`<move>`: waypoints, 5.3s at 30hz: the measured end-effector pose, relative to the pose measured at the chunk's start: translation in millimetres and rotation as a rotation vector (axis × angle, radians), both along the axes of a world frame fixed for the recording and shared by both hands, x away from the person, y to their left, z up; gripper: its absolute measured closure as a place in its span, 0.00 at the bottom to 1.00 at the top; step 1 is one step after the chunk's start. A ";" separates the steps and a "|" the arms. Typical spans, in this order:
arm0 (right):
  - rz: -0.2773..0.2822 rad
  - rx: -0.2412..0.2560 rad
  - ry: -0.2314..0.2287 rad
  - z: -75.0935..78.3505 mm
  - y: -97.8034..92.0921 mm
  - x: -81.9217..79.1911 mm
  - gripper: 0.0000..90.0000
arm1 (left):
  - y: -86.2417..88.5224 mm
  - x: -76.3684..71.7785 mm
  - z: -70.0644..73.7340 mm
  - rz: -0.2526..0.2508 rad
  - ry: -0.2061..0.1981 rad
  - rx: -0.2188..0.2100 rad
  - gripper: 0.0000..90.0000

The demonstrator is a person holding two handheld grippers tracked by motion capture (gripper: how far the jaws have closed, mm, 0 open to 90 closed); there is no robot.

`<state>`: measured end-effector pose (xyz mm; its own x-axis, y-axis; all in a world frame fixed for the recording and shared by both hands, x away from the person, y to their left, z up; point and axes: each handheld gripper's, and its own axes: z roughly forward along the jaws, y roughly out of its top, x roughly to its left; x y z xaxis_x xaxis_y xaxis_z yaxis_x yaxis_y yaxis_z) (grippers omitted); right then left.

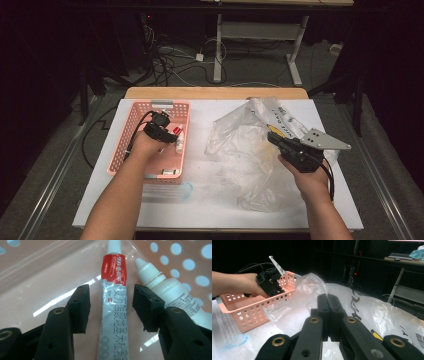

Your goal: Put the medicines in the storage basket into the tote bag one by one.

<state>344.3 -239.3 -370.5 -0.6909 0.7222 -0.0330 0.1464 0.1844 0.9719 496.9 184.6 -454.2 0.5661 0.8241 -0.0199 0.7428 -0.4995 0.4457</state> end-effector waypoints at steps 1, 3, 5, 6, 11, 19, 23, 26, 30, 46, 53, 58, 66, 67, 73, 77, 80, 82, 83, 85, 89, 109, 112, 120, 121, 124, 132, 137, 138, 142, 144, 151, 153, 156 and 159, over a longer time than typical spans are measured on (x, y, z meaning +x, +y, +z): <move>0.000 0.000 0.000 0.0 -0.3 0.0 1.00 | 0.6 1.0 -0.7 0.003 0.003 -0.014 0.54; -0.001 0.000 0.002 0.0 -0.9 -0.2 1.00 | 2.0 2.6 -1.5 0.016 0.010 -0.034 0.56; -0.002 -0.001 0.003 -0.3 -1.0 -0.3 1.00 | 2.9 2.9 -2.1 0.021 0.009 -0.048 0.60; -0.002 -0.001 0.005 -0.4 -1.1 -0.3 1.00 | 3.1 2.8 -2.2 0.021 0.009 -0.052 0.63; -0.001 0.000 0.005 -0.9 -1.5 -0.4 1.00 | 4.0 3.4 -1.8 0.041 0.021 -0.071 0.72; -0.002 0.003 0.006 -1.0 -1.8 -0.2 1.00 | 6.8 3.7 1.4 0.054 0.041 -0.058 0.74; -0.001 0.003 0.004 -0.5 -1.7 -0.3 1.00 | 11.9 1.5 8.3 0.077 0.031 -0.074 0.74; -0.004 0.007 0.004 -0.3 -2.0 -0.2 1.00 | 14.1 -2.6 15.6 0.073 0.020 -0.084 0.74; -0.004 0.007 -0.001 0.6 -1.7 -0.7 1.00 | 15.3 -10.4 24.7 0.069 0.001 -0.092 0.74; 0.000 0.010 -0.007 3.5 -1.2 -4.2 1.00 | 23.4 -58.9 49.3 0.064 -0.105 -0.166 0.74; 0.003 0.012 -0.012 4.2 -0.4 -4.3 1.00 | 29.8 -80.4 54.6 0.074 -0.142 -0.209 0.74; 0.006 0.005 -0.013 3.5 0.0 -4.1 1.00 | 31.0 -95.8 54.5 0.065 -0.174 -0.218 0.74; 0.011 0.005 -0.007 2.1 1.0 -5.0 1.00 | 33.7 -114.2 52.8 0.049 -0.230 -0.240 0.74; 0.011 0.003 -0.006 2.1 1.1 -5.0 1.00 | 33.4 -117.0 53.1 0.045 -0.240 -0.236 0.74; 0.008 0.000 -0.004 0.6 2.0 -4.9 1.00 | 29.7 -130.5 50.0 0.032 -0.267 -0.240 0.74; 0.006 -0.004 0.000 0.0 1.9 -5.5 1.00 | 27.2 -139.5 47.6 0.024 -0.287 -0.265 0.74; 0.008 -0.006 -0.002 -0.3 2.5 -5.9 1.00 | 27.2 -145.1 43.9 0.027 -0.304 -0.292 0.74; 0.009 -0.007 -0.002 -0.5 2.7 -5.9 1.00 | 28.1 -147.3 42.0 0.030 -0.321 -0.309 0.74; 0.009 -0.007 -0.001 -0.8 2.9 -5.9 1.00 | 28.4 -146.9 41.9 0.026 -0.321 -0.307 0.74; 0.008 -0.007 0.001 -1.0 3.0 -5.9 1.00 | 30.4 -146.1 41.1 0.035 -0.326 -0.311 0.74; 0.006 -0.008 -0.001 -1.1 2.9 -6.2 1.00 | 31.2 -146.4 40.6 0.036 -0.329 -0.331 0.74; 0.006 -0.009 -0.005 -0.7 3.6 -7.7 1.00 | 7.3 -164.2 76.9 -0.051 -0.426 -0.453 0.74; 0.007 -0.009 -0.006 -0.7 3.7 -7.6 1.00 | 2.6 -166.8 80.6 -0.068 -0.428 -0.469 0.74; 0.009 -0.010 -0.006 -0.2 4.6 -8.2 1.00 | -12.4 -171.7 83.9 -0.114 -0.417 -0.508 0.74; 0.009 -0.010 -0.005 -0.3 4.7 -8.3 1.00 | -14.8 -172.2 83.6 -0.121 -0.416 -0.508 0.74; 0.010 -0.013 -0.007 -0.2 5.0 -8.2 1.00 | -23.0 -173.3 81.8 -0.139 -0.409 -0.505 0.74; 0.010 -0.010 -0.009 0.4 4.9 -8.5 1.00 | -48.2 -178.6 73.0 -0.207 -0.385 -0.499 0.74; 0.013 -0.008 -0.010 0.4 4.8 -8.9 1.00 | -63.5 -181.4 67.7 -0.248 -0.363 -0.490 0.74; 0.012 -0.009 -0.009 0.4 4.8 -9.1 1.00 | -66.6 -182.0 66.6 -0.256 -0.359 -0.484 0.74; 0.014 -0.011 -0.013 0.6 4.8 -9.5 1.00 | -74.9 -183.0 61.9 -0.277 -0.349 -0.472 0.74; 0.013 -0.010 -0.010 0.7 5.0 -10.2 1.00 | -79.0 -183.4 59.0 -0.285 -0.339 -0.467 0.74; 0.015 -0.014 -0.010 0.4 5.7 -11.8 1.00 | -88.2 -183.6 52.5 -0.310 -0.323 -0.451 0.74; 0.017 -0.017 -0.010 -0.1 6.4 -12.5 1.00 | -89.7 -183.8 52.4 -0.314 -0.323 -0.453 0.74; 0.021 -0.021 -0.010 -0.3 7.4 -13.8 1.00 | -92.4 -183.8 53.1 -0.321 -0.323 -0.454 0.74; 0.020 -0.018 -0.010 0.6 8.4 -15.6 1.00 | -97.2 -182.9 54.4 -0.331 -0.325 -0.448 0.74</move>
